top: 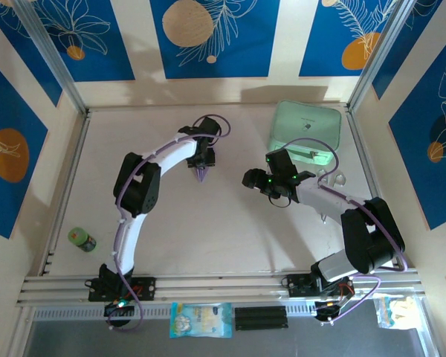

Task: Fold a paper plane with a square sheet of paper (pick it up from the middle)
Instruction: Move the paper plane to the top-center of the table, then reset both arms

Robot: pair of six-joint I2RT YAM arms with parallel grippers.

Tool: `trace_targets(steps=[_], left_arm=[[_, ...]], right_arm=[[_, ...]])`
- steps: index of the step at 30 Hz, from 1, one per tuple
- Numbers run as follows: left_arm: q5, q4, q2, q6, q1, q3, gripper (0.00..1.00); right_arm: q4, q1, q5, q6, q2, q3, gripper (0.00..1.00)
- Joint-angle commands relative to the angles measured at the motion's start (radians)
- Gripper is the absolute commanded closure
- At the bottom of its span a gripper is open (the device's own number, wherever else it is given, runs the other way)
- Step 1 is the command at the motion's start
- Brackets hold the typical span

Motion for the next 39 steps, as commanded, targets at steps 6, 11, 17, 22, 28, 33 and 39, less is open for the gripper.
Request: trace_targets(steps=[6,11,17,22,28,33,39], left_arm=[[-0.019,-0.030,-0.079,-0.023,0.005,0.005,0.44],[-0.029,-0.027,-0.147,-0.022,0.007,-0.004,0.41],[-0.095,0.034,-0.360,-0.012,0.027,-0.135,0.32],[-0.192,0.184,-0.622,0.026,0.083,-0.406,0.06],[-0.409,0.518,-0.925,0.178,0.156,-0.868,0.01],[-0.400,0.904,-1.117,0.376,0.251,-1.242,0.01],[-0.274,1.094,-1.151,0.499,0.388,-1.420,0.01]], right_arm=[[-0.024,-0.006,0.006,0.002,-0.017,0.015,0.26],[-0.075,-0.009,0.060,-0.043,-0.063,0.057,0.25],[-0.151,-0.023,0.182,-0.179,-0.152,0.134,0.16],[-0.140,-0.051,0.343,-0.324,-0.250,0.132,0.01],[-0.024,-0.134,0.515,-0.428,-0.326,0.007,0.01],[0.223,-0.214,0.524,-0.496,-0.368,-0.190,0.01],[0.496,-0.285,0.469,-0.546,-0.334,-0.367,0.01]])
